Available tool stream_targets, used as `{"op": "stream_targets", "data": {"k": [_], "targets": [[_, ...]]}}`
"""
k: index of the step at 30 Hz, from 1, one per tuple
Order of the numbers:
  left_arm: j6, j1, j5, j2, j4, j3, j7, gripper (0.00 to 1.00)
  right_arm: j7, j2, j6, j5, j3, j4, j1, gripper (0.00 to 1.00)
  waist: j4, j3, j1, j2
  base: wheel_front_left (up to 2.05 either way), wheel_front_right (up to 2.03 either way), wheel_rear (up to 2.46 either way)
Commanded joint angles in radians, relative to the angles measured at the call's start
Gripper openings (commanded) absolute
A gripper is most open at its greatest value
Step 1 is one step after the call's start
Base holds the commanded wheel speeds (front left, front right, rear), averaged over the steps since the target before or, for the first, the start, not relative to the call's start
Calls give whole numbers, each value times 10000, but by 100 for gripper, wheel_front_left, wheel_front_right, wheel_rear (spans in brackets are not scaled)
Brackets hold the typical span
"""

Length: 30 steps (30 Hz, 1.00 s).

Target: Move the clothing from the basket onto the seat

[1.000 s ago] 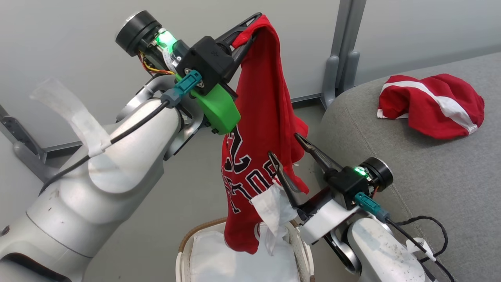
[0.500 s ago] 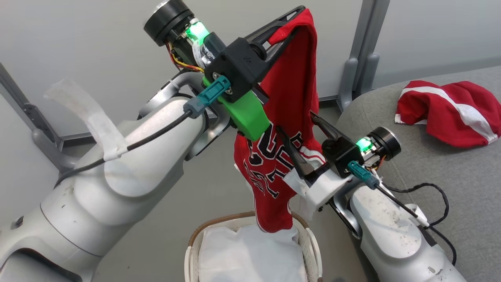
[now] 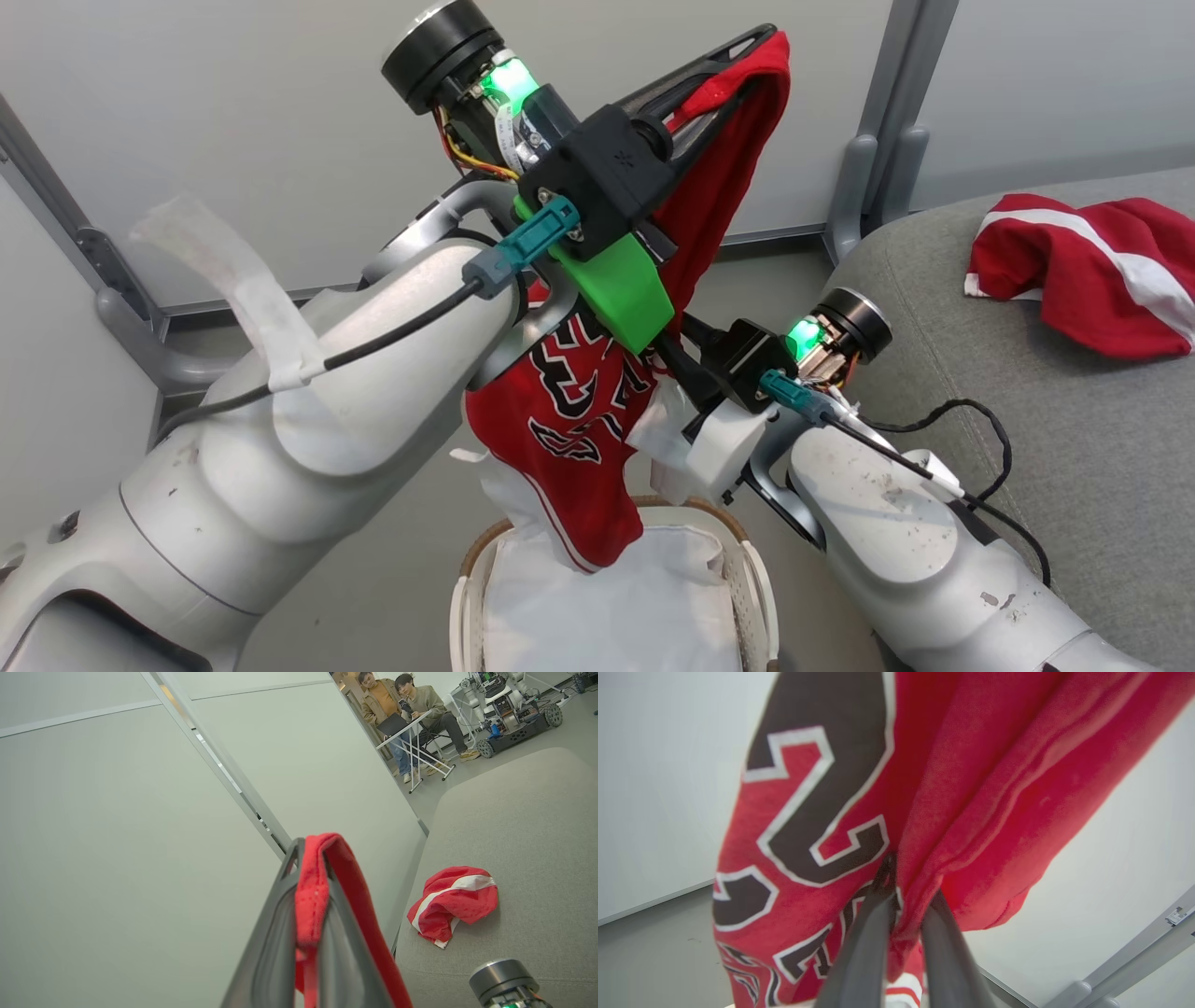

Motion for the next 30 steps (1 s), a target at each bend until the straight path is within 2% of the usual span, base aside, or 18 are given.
{"op": "stream_targets", "data": {"k": [1, 12, 14, 16, 17, 18, 19, 24, 30], "targets": [[68, 168, -92, 57, 64, 40, -30, 0, -2, -32, -14, 124, 22, -36, -102, 0, 39, 37, 0, 0, 0, 0, 0], [486, 1526, -1142, 564, 728, 674, -567, 0, -2, -33, -14, 85, -612, -447, 302, 0, 9, 165, 0, 0, 0, 0, 0], [641, 1913, -1240, 632, 870, 772, -777, 23, -2, -32, -14, 27, -826, -526, 404, 0, -23, 183, 0, 0, 0, 0, 0], [750, 2338, -1377, 662, 1014, 881, -955, 35, -2, -41, -14, -42, -1077, -601, 507, 0, -60, 198, 0, 0, 0, 0, 0], [842, 2547, -1459, 695, 1080, 964, -1044, 46, -2, -58, -14, -68, -1188, -624, 566, 0, -80, 204, 0, 0, 0, 0, 0], [903, 2730, -1516, 714, 1127, 1032, -1114, 76, -2, -77, -14, -106, -1290, -638, 603, 0, -96, 209, 0, 0, 0, 0, 0], [987, 2979, -1573, 717, 1186, 1117, -1192, 100, -4, -93, -14, -153, -1428, -678, 633, 0, -115, 218, 0, 0, 0, 0, 0], [1226, 4130, -1759, 589, 1384, 1513, -1350, 100, -2, -155, -14, -340, -2013, -811, 830, 0, -181, 256, 0, 0, 0, 0, 0], [1155, 5671, -1614, 142, 1269, 2316, -1350, 100, -4, -221, -14, -532, -2634, -993, 1063, 0, -239, 350, 0, 0, 0, 0, 0]]}}
